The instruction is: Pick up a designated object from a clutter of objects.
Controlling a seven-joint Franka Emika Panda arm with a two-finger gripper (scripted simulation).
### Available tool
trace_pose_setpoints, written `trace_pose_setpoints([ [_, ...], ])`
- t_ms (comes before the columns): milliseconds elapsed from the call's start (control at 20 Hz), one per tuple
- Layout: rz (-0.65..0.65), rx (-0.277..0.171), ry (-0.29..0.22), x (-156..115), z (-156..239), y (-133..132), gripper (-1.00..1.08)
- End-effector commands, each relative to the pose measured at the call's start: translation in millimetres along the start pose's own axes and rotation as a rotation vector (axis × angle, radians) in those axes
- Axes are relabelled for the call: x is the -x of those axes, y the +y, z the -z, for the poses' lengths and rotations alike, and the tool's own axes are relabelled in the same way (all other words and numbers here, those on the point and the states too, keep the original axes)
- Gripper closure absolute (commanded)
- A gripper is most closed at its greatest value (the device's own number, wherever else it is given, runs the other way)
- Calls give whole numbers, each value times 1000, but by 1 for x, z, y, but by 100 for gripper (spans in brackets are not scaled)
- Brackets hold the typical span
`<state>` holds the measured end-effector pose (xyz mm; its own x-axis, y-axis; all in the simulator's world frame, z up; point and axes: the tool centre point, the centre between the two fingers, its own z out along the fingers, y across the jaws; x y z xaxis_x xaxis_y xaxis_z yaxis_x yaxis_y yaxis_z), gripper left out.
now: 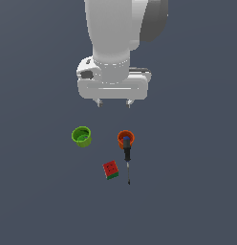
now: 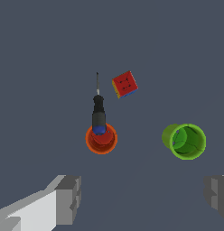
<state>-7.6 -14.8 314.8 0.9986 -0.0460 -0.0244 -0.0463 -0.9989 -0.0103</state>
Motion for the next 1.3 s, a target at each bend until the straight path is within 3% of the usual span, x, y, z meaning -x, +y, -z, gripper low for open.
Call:
trace_pose_setpoints([
  [0, 0, 0, 0, 0, 0, 0, -20],
  [750, -38, 20, 8, -1, 1, 12, -20],
  [1250, -125, 71, -2, -4, -14, 9, -20],
])
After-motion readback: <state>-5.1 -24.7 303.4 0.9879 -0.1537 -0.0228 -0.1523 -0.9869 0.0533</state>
